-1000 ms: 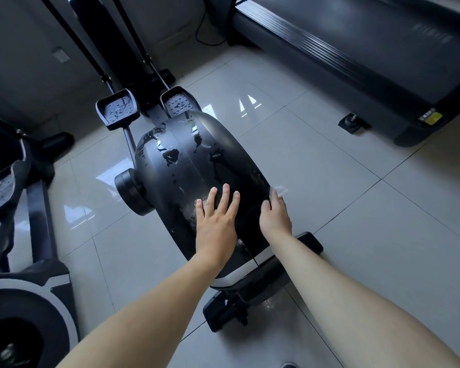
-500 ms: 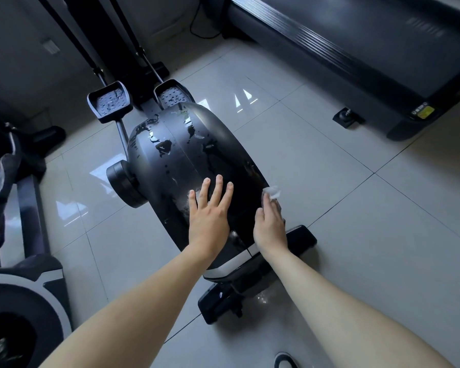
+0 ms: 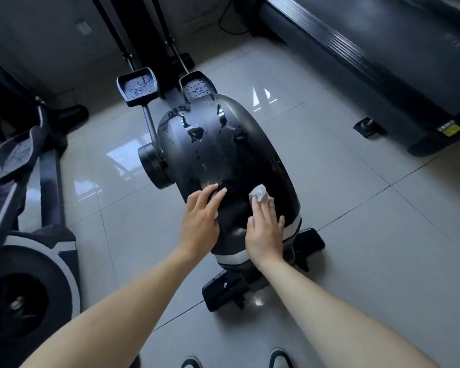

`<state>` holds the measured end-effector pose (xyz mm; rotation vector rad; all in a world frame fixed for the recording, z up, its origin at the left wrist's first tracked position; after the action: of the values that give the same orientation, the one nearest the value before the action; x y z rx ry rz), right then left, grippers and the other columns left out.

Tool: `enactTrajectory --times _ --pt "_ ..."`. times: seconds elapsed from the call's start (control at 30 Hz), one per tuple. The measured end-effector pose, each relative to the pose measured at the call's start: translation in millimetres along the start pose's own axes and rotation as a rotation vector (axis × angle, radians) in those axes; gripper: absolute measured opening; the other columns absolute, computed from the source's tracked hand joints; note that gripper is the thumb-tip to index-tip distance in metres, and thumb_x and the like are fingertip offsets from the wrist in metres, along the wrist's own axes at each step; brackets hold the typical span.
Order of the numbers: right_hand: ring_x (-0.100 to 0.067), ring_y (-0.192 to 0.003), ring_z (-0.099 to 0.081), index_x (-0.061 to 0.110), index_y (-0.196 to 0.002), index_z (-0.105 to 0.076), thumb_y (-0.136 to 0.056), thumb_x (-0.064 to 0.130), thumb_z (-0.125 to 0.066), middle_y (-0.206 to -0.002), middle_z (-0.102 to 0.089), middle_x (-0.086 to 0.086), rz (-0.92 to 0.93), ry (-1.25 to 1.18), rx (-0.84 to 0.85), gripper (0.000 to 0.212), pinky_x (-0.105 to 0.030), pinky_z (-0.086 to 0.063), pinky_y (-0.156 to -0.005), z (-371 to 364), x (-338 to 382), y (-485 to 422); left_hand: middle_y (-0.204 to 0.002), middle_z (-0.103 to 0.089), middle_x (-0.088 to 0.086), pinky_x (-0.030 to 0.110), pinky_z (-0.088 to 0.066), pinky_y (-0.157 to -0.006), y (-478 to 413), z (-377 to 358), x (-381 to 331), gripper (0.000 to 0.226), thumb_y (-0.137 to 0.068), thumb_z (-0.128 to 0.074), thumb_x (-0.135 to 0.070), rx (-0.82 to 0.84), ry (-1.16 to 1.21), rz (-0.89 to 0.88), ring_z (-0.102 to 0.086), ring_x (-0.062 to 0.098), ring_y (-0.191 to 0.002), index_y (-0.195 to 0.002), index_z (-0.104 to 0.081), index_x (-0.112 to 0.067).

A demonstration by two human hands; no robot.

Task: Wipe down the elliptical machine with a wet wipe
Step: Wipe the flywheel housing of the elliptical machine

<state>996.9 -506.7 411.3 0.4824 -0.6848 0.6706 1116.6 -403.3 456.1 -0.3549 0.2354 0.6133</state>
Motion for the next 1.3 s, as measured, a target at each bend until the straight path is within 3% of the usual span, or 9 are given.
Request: enactTrajectory --times 0.23,0.37,0.47,0.6,0.77,0.87,1.0,1.13,1.3 --pt "-0.018 -0.154 0.023 0.026 -0.164 0.003 -0.104 0.011 -0.035 -0.161 0.026 0.010 0.352 0.441 0.188 0.072 -0.057 0.009 -0.124 -28.6 38.6 19.1 -0.150 -0.037 0.000 0.025 -0.031 -0.111 47.2 5.7 49.5 0.056 -0.104 -0.040 -0.003 0.091 0.371 0.615 -0.039 0.016 -0.137 -0.157 -0.033 -0.019" --pt "-0.015 -0.154 0.023 0.028 -0.163 0.004 -0.101 0.011 -0.039 -0.169 0.017 0.008 0.419 0.510 0.253 0.078 -0.055 0.014 -0.121 -25.7 59.7 3.8 -0.141 -0.061 -0.002 0.035 -0.045 -0.105 47.5 0.2 52.8 0.044 -0.108 -0.041 -0.022 0.213 0.478 0.616 -0.055 0.021 -0.129 -0.152 -0.045 -0.027" --pt "-0.016 -0.155 0.021 0.028 -0.164 0.002 -0.102 0.010 -0.034 -0.170 0.016 0.007 0.426 0.558 0.269 0.074 -0.056 0.012 -0.121 -19.6 80.9 -16.3 -0.149 -0.054 -0.008 0.029 -0.041 -0.106 47.6 4.8 51.6 0.047 -0.109 -0.040 -0.025 0.273 0.535 0.640 -0.051 0.017 -0.134 -0.156 -0.040 -0.030" --pt "-0.019 -0.154 0.025 0.027 -0.164 0.001 -0.099 0.007 -0.036 -0.169 0.022 0.005 0.432 0.618 0.307 0.078 -0.057 0.012 -0.121 -24.9 92.8 -15.0 -0.152 -0.052 -0.007 0.039 -0.048 -0.108 52.4 8.4 58.0 0.051 -0.108 -0.040 -0.024 0.371 0.617 0.718 -0.054 0.029 -0.132 -0.157 -0.035 -0.038" --pt "-0.021 -0.151 0.031 0.024 -0.163 -0.004 -0.094 0.008 -0.047 -0.168 0.024 0.005 0.582 0.811 0.398 0.083 -0.057 0.014 -0.122 -36.3 86.3 10.5 -0.134 -0.060 -0.006 0.019 -0.052 -0.075 51.7 19.0 51.9 0.050 -0.109 -0.035 -0.017 0.399 0.706 0.672 -0.065 0.022 -0.101 -0.152 -0.041 -0.040" --pt "-0.017 -0.153 0.027 0.024 -0.163 -0.010 -0.097 0.013 -0.044 -0.170 0.016 0.005 0.632 0.881 0.408 0.075 -0.057 0.015 -0.121 -31.3 90.8 3.8 -0.143 -0.058 -0.002 0.034 -0.053 -0.091 53.3 19.4 53.7 0.052 -0.108 -0.035 -0.018 0.443 0.739 0.680 -0.061 0.030 -0.121 -0.154 -0.038 -0.041" --pt "-0.017 -0.155 0.021 0.024 -0.162 -0.013 -0.101 0.019 -0.037 -0.171 0.011 0.005 0.596 0.834 0.328 0.066 -0.057 0.015 -0.121 -23.6 113.5 -23.3 -0.163 -0.034 0.000 0.021 -0.033 -0.104 53.4 23.9 55.6 0.057 -0.108 -0.036 -0.017 0.504 0.686 0.691 -0.037 0.022 -0.147 -0.163 -0.021 -0.026" --pt "-0.020 -0.156 0.018 0.020 -0.161 -0.019 -0.101 0.018 -0.036 -0.172 0.004 0.002 0.669 0.807 0.299 0.063 -0.057 0.014 -0.121 -29.7 113.3 -25.7 -0.163 -0.034 0.000 0.024 -0.034 -0.107 47.8 26.6 52.4 0.056 -0.108 -0.036 -0.014 0.498 0.659 0.712 -0.037 0.021 -0.147 -0.162 -0.024 -0.025" --pt "-0.018 -0.157 0.015 0.013 -0.156 -0.035 -0.098 0.014 -0.037 -0.171 -0.008 0.000 0.897 0.776 0.445 0.058 -0.055 0.025 -0.117 -33.3 92.3 -14.8 -0.152 -0.048 -0.009 0.031 -0.043 -0.104 48.6 29.1 45.4 0.052 -0.108 -0.036 -0.014 0.409 0.649 0.756 -0.051 0.019 -0.134 -0.157 -0.036 -0.033"
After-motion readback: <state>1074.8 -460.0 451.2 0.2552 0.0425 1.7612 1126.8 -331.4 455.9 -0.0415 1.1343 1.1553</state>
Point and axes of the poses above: each hand's wrist, its own y-axis away from the middle knuckle, its own z-axis out of the back of the hand, x = y × z, the point moved 3 cm from there along -y, towards the middle knuckle
